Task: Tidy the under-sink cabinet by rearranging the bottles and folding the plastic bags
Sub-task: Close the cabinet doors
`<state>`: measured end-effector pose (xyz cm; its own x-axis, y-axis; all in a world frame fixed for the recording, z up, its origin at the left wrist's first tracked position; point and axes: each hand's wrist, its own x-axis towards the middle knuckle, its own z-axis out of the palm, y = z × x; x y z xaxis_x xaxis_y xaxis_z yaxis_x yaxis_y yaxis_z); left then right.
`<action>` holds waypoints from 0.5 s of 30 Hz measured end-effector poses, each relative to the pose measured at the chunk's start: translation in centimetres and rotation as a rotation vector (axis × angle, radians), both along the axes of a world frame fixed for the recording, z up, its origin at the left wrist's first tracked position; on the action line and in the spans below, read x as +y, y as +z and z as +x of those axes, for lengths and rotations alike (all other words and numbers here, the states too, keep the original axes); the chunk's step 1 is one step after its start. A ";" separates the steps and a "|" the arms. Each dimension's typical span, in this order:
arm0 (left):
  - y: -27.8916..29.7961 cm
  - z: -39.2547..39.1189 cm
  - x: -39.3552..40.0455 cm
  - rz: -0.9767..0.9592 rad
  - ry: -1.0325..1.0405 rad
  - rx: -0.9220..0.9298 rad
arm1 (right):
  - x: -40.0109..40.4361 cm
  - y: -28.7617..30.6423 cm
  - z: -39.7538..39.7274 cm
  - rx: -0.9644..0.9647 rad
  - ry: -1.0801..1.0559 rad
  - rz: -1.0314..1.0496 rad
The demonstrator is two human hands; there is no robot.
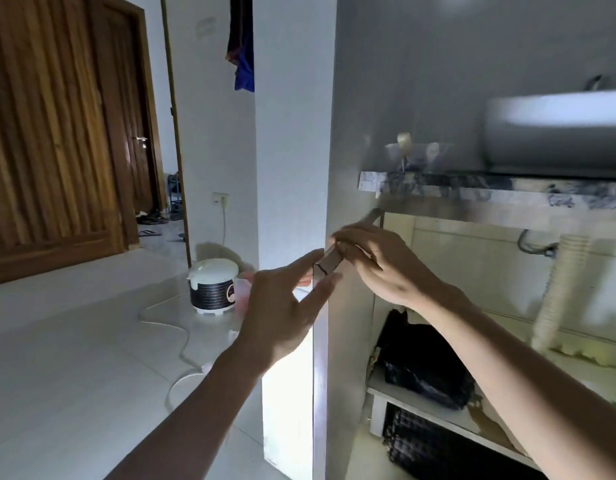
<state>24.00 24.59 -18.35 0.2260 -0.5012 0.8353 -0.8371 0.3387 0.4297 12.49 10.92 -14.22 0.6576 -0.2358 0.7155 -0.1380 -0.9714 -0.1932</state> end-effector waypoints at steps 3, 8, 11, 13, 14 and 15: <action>-0.3 -3.0 -1.8 -0.047 -0.101 -0.140 | -0.4 -0.3 -3.0 -0.059 -0.043 0.028; -2.5 -7.4 -6.2 -0.136 -0.325 -0.185 | -0.8 -0.7 -8.3 -0.134 -0.097 0.256; -4.0 -9.5 -9.9 -0.089 -0.442 -0.264 | -1.3 -0.6 -12.7 -0.182 -0.075 0.427; -4.7 -11.0 -12.5 -0.025 -0.425 -0.349 | -1.4 -0.7 -16.2 -0.332 -0.064 0.609; -5.1 -11.7 -13.9 -0.009 -0.410 -0.382 | -1.4 -0.9 -18.0 -0.381 -0.104 0.658; -5.3 -12.5 -15.4 -0.016 -0.405 -0.408 | -1.3 -1.1 -19.6 -0.381 -0.181 0.644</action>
